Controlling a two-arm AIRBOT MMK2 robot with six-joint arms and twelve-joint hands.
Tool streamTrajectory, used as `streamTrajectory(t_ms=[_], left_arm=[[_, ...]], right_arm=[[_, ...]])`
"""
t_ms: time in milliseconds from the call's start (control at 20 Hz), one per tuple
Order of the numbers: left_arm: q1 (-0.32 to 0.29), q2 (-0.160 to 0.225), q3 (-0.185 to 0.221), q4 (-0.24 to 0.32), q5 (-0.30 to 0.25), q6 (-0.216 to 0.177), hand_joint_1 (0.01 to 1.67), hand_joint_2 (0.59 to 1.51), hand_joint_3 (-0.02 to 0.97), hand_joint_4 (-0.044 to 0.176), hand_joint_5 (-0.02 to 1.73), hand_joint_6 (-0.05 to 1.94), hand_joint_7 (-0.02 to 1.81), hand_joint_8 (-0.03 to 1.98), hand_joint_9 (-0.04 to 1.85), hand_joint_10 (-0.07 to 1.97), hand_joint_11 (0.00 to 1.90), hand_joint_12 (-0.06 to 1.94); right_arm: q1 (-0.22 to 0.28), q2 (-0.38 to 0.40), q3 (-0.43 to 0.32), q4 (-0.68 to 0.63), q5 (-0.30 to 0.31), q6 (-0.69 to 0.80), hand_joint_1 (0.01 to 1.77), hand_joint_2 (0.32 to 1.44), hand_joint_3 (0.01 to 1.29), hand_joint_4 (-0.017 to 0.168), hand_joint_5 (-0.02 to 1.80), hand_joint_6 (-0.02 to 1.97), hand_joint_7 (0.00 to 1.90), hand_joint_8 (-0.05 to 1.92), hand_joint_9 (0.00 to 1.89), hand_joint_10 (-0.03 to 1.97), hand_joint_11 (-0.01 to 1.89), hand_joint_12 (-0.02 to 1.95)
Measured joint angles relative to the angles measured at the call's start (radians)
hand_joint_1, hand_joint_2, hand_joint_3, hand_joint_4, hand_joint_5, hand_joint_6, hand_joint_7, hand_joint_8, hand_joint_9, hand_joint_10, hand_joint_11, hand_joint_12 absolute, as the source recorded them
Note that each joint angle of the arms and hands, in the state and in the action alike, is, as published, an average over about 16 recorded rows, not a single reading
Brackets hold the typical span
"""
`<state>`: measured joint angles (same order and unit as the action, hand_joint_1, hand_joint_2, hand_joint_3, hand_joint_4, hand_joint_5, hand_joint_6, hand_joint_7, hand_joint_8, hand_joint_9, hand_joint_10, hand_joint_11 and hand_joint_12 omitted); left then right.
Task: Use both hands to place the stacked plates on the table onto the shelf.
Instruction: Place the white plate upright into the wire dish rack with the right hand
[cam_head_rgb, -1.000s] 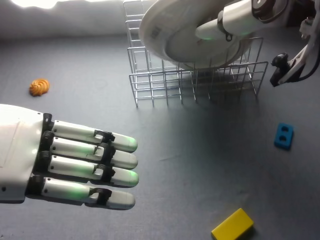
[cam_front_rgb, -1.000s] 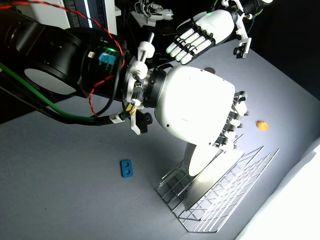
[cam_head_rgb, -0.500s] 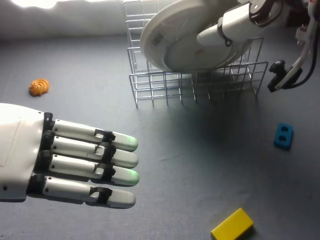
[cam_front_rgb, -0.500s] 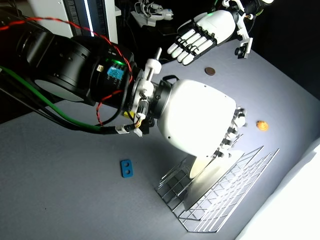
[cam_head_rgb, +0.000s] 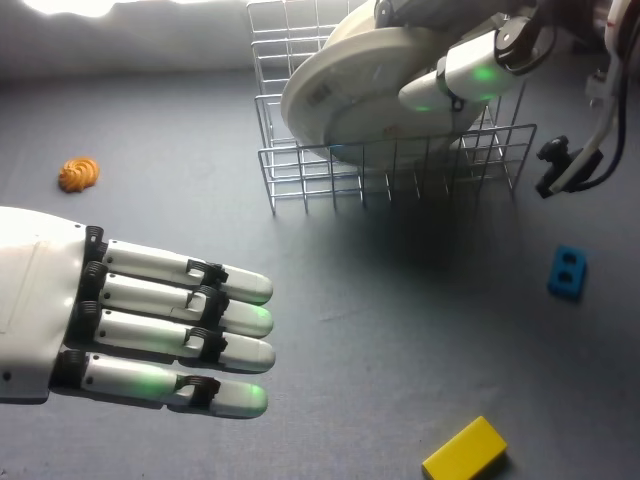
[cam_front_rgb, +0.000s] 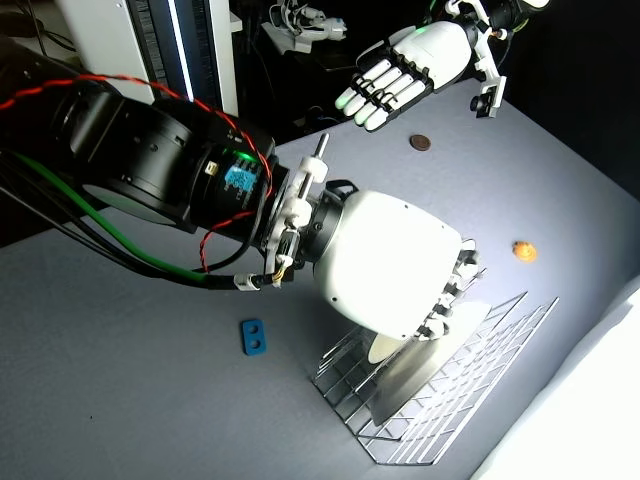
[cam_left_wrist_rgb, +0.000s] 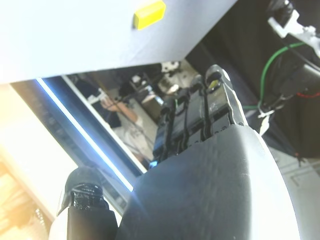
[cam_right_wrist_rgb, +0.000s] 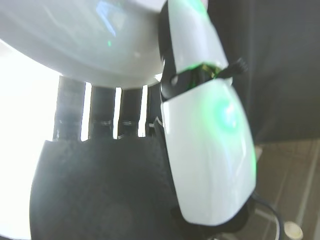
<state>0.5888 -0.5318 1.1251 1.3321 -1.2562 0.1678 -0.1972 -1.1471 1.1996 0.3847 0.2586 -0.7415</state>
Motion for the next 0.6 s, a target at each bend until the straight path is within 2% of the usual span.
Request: streamTrajectory(t_ms=[300, 500, 600], left_arm=[[0.000, 0.000, 0.004, 0.002, -0.001, 0.000, 0.02, 1.080, 0.018, 0.005, 0.06, 0.01, 0.02, 0.00, 0.02, 0.01, 0.01, 0.01], [0.000, 0.000, 0.006, 0.003, -0.001, 0.000, 0.02, 1.080, 0.018, 0.005, 0.06, 0.01, 0.03, 0.00, 0.02, 0.01, 0.01, 0.01], [0.000, 0.000, 0.008, 0.003, -0.001, 0.000, 0.02, 1.080, 0.018, 0.005, 0.06, 0.01, 0.03, 0.00, 0.02, 0.01, 0.01, 0.01]], right_arm=[[-0.027, -0.006, 0.010, 0.003, 0.008, 0.001, 1.36, 1.06, 0.01, -0.007, 0.82, 1.08, 0.97, 1.03, 0.93, 1.09, 0.80, 1.20], [-0.040, -0.007, 0.012, 0.004, 0.012, 0.002, 1.33, 1.09, 0.01, -0.007, 0.81, 1.10, 0.95, 1.03, 0.92, 0.97, 0.77, 1.22], [-0.045, -0.007, 0.012, 0.005, 0.013, 0.002, 1.30, 1.10, 0.01, -0.007, 0.80, 1.04, 0.93, 0.95, 0.91, 0.89, 0.74, 1.22]])
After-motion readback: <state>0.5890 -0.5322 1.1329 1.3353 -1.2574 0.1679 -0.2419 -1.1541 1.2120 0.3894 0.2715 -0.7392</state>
